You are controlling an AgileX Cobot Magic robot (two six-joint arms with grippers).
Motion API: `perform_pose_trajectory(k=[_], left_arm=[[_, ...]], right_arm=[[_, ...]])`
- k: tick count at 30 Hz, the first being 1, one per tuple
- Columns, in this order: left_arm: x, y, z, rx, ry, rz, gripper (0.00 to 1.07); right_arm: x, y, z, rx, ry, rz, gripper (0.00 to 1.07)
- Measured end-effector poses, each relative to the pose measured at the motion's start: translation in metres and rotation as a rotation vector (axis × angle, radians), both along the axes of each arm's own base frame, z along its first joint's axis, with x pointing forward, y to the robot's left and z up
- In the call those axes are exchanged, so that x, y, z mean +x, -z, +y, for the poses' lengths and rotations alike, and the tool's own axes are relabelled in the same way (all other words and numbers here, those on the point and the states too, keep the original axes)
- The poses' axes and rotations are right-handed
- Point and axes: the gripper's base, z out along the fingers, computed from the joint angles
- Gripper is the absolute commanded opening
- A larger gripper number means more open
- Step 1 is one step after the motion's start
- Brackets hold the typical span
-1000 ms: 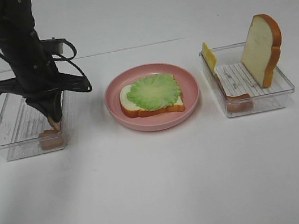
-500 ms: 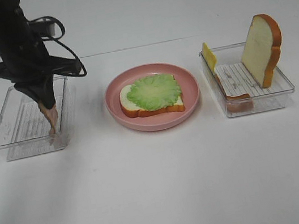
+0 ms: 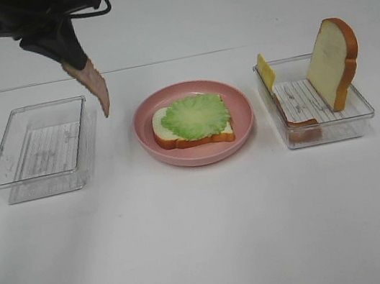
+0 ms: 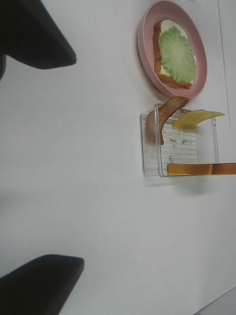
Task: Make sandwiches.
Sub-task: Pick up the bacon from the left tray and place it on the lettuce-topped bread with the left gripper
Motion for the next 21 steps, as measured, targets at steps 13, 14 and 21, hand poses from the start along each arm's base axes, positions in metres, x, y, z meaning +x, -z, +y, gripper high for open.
perform_pose_trajectory(k=[13,14,21], left_arm=[[0.016,0.023,-0.043,-0.254,0.057,-0.016,0.0],[0.02,0.033,-0.052,-0.274,0.067,-0.012,0.0],[0.025,0.059,-0.088,-0.318,0.117,-0.003,0.0]], right_arm=[[0.0,0.0,0.0,0.0,0.0,0.0,0.96],[0.0,0.0,0.0,0.0,0.0,0.0,0.96],[0.0,0.0,0.0,0.0,0.0,0.0,0.96]])
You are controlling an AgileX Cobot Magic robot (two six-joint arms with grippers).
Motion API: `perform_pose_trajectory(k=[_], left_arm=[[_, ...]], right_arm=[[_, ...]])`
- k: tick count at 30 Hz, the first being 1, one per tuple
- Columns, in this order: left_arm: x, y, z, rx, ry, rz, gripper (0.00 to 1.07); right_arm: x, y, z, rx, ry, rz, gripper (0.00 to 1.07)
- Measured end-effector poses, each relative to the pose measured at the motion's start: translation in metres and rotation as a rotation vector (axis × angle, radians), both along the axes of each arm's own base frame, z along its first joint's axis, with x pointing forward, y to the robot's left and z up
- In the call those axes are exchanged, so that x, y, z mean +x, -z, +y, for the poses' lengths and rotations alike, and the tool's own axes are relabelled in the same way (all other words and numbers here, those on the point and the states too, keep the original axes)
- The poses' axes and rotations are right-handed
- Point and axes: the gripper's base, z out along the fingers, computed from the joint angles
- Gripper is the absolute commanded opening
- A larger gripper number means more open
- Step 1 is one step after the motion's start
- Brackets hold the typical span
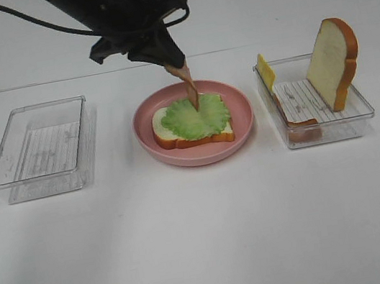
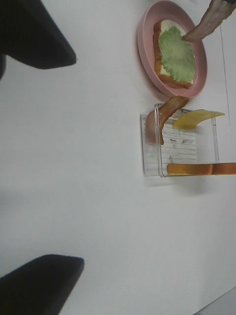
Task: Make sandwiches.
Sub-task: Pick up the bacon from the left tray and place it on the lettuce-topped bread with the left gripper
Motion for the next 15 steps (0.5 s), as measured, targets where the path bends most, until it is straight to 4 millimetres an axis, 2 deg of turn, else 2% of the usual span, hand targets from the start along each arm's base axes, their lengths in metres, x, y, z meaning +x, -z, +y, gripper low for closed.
perform_pose_trajectory(k=[1,2,4,7,9,15], left_arm=[[0.002,0.006,-0.011,-0.006,0.015,-0.003,0.0],[0.002,0.006,-0.011,-0.006,0.015,-0.003,0.0],[0.006,0.014,-0.026,-0.014,0.039,-0.017,0.0],[0.008,0.016,-0.031,-0.019,0.044,-0.02,0.0],[0.016,0.026,-0.044,-0.049,0.054,-0.029,0.0],[0.024,0.04,-0.051,-0.06,0.061,-0.021,0.0]], right_arm=[[0.0,0.0,0.0,0.0,0.0,0.0,0.96],[0.0,0.0,0.0,0.0,0.0,0.0,0.96],[0.0,0.0,0.0,0.0,0.0,0.0,0.96],[0.0,0.0,0.0,0.0,0.0,0.0,0.96],[0.0,0.0,0.0,0.0,0.0,0.0,0.96],[0.0,0.0,0.0,0.0,0.0,0.0,0.96]])
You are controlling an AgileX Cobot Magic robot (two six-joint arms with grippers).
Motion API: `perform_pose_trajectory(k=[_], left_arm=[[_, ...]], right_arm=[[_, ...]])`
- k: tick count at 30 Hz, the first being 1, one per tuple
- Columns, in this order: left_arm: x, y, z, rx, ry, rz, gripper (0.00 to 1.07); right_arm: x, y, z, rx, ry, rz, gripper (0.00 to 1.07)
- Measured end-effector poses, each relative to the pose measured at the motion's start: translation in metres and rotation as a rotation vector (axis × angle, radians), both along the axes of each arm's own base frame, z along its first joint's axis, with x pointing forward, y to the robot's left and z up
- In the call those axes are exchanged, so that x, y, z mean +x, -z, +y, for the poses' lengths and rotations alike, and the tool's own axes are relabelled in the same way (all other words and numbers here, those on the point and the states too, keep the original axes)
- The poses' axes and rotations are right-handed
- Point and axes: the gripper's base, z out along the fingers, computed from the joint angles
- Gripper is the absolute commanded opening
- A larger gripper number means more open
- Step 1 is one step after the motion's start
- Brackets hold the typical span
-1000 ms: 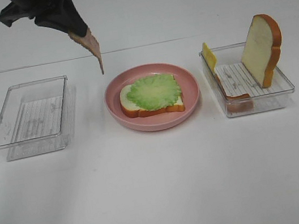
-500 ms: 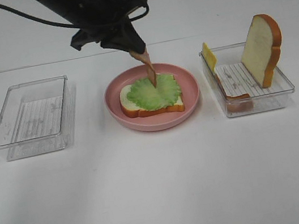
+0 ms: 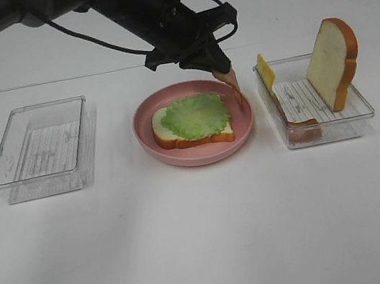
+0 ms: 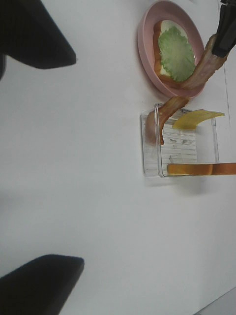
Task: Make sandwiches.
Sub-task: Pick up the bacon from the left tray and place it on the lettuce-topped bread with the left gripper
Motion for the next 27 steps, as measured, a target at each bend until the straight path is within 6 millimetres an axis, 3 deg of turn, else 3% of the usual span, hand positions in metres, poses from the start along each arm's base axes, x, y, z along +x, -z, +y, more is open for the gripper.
perform_pose_trajectory(k=[5,17,27], left_arm=[[0.003,0.015,0.005,0.061,0.022,0.021,0.0],[0.015,0.025,0.04,0.259,0.04,-0.013,0.0],[0.017,0.028,0.048,0.363,0.059,-0.047,0.0]], right_arm=[[0.0,0.0,0.0,0.0,0.0,0.0,0.96],[0.0,0.0,0.0,0.003,-0.002,0.0,0.96],[0.0,0.0,0.0,0.003,-0.002,0.0,0.96]])
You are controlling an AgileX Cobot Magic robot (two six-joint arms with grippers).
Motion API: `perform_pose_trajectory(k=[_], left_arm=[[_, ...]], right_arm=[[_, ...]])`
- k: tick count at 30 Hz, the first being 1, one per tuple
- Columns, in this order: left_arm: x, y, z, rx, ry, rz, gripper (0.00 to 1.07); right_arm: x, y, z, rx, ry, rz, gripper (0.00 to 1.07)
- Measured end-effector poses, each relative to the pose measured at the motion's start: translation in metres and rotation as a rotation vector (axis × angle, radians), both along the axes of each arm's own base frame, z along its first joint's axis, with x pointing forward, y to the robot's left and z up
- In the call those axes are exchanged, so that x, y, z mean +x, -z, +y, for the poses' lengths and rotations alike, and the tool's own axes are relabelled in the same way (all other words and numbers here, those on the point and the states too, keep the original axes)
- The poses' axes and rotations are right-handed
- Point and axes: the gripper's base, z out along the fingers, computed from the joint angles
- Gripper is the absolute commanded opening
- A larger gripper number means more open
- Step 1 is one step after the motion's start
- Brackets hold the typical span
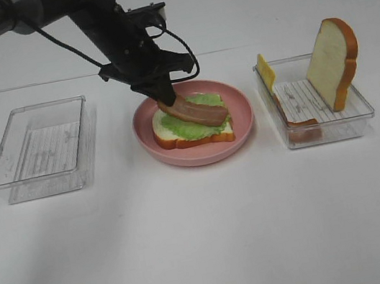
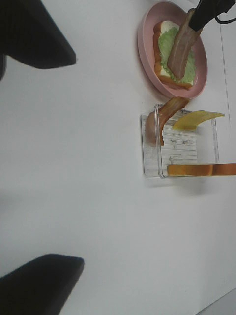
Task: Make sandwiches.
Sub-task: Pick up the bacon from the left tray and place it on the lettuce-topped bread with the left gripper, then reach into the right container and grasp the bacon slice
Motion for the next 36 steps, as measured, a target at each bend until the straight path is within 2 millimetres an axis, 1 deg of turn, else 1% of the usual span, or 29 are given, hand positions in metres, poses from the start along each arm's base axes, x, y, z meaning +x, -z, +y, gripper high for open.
perform_pose_trajectory(k=[5,7,8,9,10,11,12,13,14,16,18,21,22,23,24,26,29,30,31,32,34,35,36], left_arm=[[0.001,0.0,0.0,0.003,-0.001,-0.007,0.0],[0.001,0.0,0.0,0.002,-0.002,-0.008,0.15],[0.001,0.0,0.0,0.002,-0.002,-0.008,0.15],[0.001,0.0,0.0,0.001,-0.003,-0.011,0.35],[0.001,0.0,0.0,0.001,-0.003,-0.011,0.35],[0.001,0.0,0.0,-0.001,-0.004,-0.014,0.62],[0.002,0.0,0.0,-0.001,-0.009,-0.018,0.77],[0.002,0.0,0.0,-0.001,-0.009,-0.018,0.77],[0.002,0.0,0.0,-0.001,-0.01,-0.02,1.0],[0.002,-0.002,0.0,-0.001,-0.019,-0.022,1.02],[0.001,-0.012,0.002,0.001,-0.019,-0.04,1.02],[0.0,-0.018,0.003,0.002,-0.016,-0.047,1.02],[-0.002,-0.029,0.004,0.005,-0.011,-0.059,1.02],[-0.003,-0.036,0.005,0.008,-0.008,-0.073,1.02],[-0.003,-0.036,0.005,0.008,-0.008,-0.073,1.02],[-0.009,-0.06,0.016,0.072,0.012,-0.095,1.02],[-0.009,-0.064,0.02,0.091,0.009,-0.097,1.01],[-0.006,-0.073,0.035,0.139,-0.024,-0.119,1.01],[-0.004,-0.076,0.041,0.161,-0.042,-0.133,1.01],[-0.004,-0.076,0.041,0.161,-0.042,-0.133,1.01],[0.009,-0.092,0.083,0.214,-0.142,-0.178,1.0],[0.009,-0.092,0.083,0.214,-0.142,-0.178,1.0],[0.012,-0.095,0.094,0.215,-0.168,-0.182,1.0]], right_arm=[[0.0,0.0,0.0,0.0,0.0,0.0,0.96],[0.0,0.0,0.0,0.0,0.0,0.0,0.96],[0.0,0.0,0.0,0.0,0.0,0.0,0.96],[0.0,0.0,0.0,0.0,0.0,0.0,0.96],[0.0,0.0,0.0,0.0,0.0,0.0,0.96],[0.0,0.0,0.0,0.0,0.0,0.0,0.96],[0.0,0.0,0.0,0.0,0.0,0.0,0.96],[0.0,0.0,0.0,0.0,0.0,0.0,0.96],[0.0,0.0,0.0,0.0,0.0,0.0,0.96],[0.0,0.0,0.0,0.0,0.0,0.0,0.96],[0.0,0.0,0.0,0.0,0.0,0.0,0.96],[0.0,0.0,0.0,0.0,0.0,0.0,0.96],[0.0,0.0,0.0,0.0,0.0,0.0,0.96],[0.0,0.0,0.0,0.0,0.0,0.0,0.96],[0.0,0.0,0.0,0.0,0.0,0.0,0.96],[0.0,0.0,0.0,0.0,0.0,0.0,0.96],[0.0,0.0,0.0,0.0,0.0,0.0,0.96],[0.0,0.0,0.0,0.0,0.0,0.0,0.96],[0.0,0.0,0.0,0.0,0.0,0.0,0.96],[0.0,0.0,0.0,0.0,0.0,0.0,0.96],[0.0,0.0,0.0,0.0,0.0,0.0,0.96],[0.0,0.0,0.0,0.0,0.0,0.0,0.96],[0.0,0.0,0.0,0.0,0.0,0.0,0.96]])
